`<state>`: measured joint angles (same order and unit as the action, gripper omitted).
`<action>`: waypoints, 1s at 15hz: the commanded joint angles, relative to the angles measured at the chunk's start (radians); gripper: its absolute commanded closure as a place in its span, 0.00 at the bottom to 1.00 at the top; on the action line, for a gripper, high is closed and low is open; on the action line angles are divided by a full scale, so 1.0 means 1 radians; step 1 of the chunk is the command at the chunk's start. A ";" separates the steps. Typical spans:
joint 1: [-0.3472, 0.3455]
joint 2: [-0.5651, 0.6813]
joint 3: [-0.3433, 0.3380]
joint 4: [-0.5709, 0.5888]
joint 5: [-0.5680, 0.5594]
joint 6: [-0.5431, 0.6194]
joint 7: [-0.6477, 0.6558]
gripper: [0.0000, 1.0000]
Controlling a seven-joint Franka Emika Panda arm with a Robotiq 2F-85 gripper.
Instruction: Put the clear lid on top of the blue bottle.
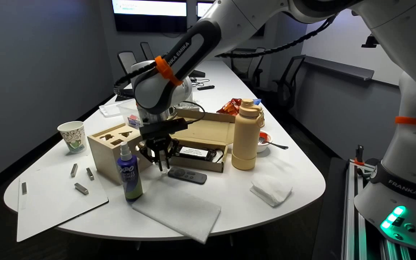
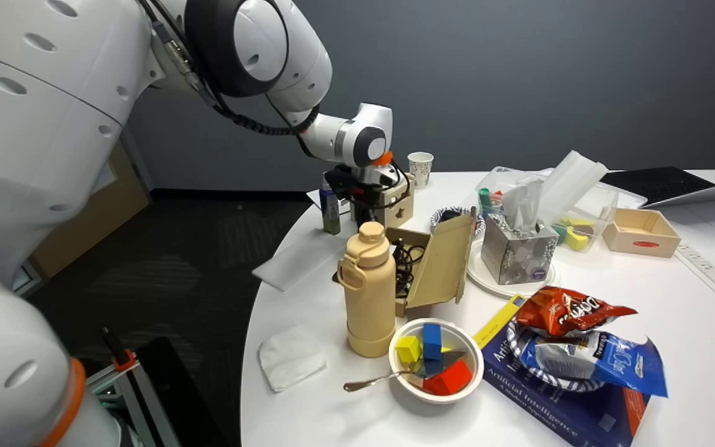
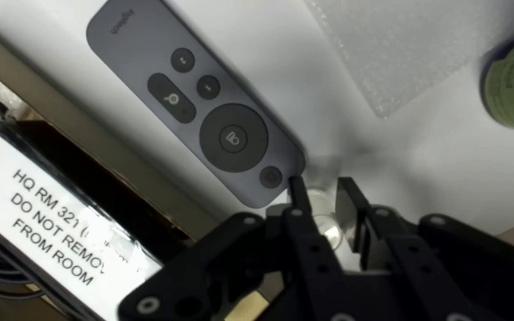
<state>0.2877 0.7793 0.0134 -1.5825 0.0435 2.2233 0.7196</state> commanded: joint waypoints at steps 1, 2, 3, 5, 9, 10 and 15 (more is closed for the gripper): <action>-0.002 0.003 -0.002 0.043 0.003 -0.063 -0.010 0.94; -0.005 -0.007 -0.001 0.043 0.005 -0.079 -0.013 0.94; -0.007 -0.022 0.000 0.039 0.006 -0.091 -0.014 0.94; -0.013 -0.072 0.002 0.022 0.013 -0.138 -0.012 0.94; -0.003 -0.196 -0.006 -0.017 -0.007 -0.235 0.018 0.94; -0.007 -0.234 0.000 -0.030 -0.003 -0.251 0.012 0.94; 0.017 -0.343 0.042 0.013 -0.025 -0.318 -0.007 0.94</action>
<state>0.2850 0.5095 0.0307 -1.5577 0.0389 1.9500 0.7164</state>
